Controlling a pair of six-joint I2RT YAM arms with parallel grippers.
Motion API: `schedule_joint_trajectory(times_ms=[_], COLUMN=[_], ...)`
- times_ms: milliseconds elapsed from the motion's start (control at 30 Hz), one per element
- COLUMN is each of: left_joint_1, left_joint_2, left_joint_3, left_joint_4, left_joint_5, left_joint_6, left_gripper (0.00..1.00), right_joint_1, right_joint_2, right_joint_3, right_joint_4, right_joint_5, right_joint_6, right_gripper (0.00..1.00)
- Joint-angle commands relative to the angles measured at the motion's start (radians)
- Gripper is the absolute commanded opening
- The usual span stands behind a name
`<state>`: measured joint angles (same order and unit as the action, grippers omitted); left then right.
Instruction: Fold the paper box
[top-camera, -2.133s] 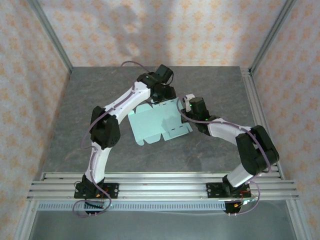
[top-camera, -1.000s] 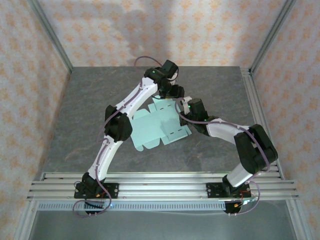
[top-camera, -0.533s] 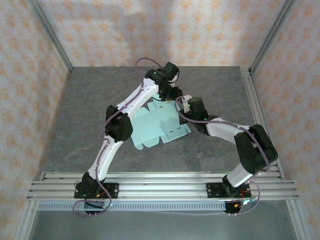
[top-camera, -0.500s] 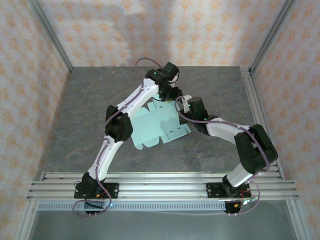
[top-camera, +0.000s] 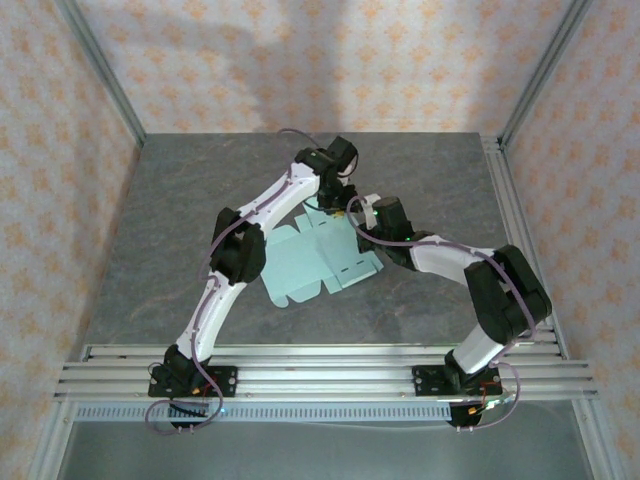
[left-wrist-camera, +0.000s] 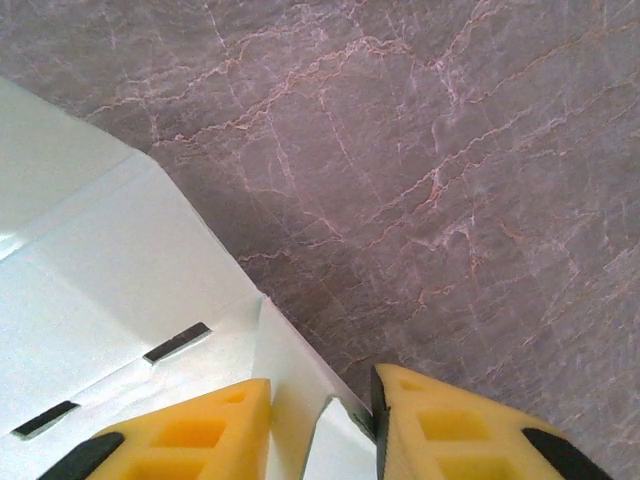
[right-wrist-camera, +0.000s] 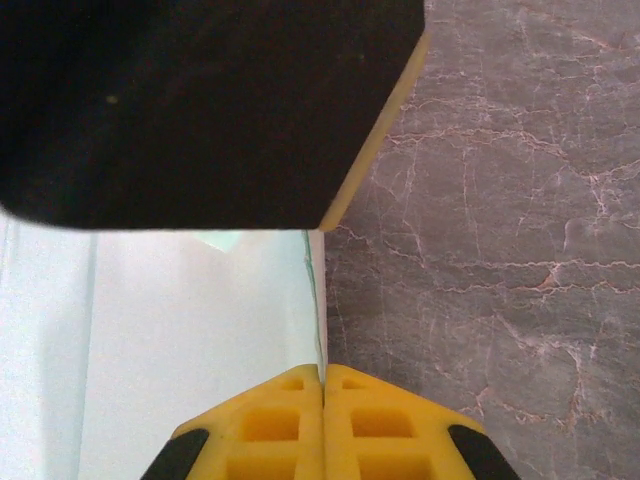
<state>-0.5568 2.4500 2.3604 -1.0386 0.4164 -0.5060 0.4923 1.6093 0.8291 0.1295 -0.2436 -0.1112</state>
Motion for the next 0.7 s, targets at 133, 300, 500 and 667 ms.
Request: schedule_joint_trajectory(times_ms=[133, 300, 500, 667], left_joint_1=[-0.013, -0.012, -0.012, -0.013], left_joint_2=[-0.081, -0.086, -0.085, -0.08], left_joint_3=[-0.059, -0.074, -0.075, -0.078], left_joint_4=[0.023, 0.04, 0.046, 0.052], left_joint_5=[-0.011, -0.01, -0.003, 0.001], left_joint_6=[-0.153, -0.198, -0.205, -0.21], left_gripper=[0.19, 0.14, 0.27, 0.35], right_joint_1=[0.005, 0.005, 0.006, 0.005], right_joint_2=[-0.01, -0.01, -0.009, -0.008], right_joint_3=[0.038, 0.032, 0.03, 0.029], right_joint_4=[0.038, 0.044, 0.049, 0.05], right_joint_5=[0.039, 0.041, 0.041, 0.04], right_joint_6=[-0.036, -0.039, -0.039, -0.038], right_gripper=[0.0, 0.0, 0.0, 0.0])
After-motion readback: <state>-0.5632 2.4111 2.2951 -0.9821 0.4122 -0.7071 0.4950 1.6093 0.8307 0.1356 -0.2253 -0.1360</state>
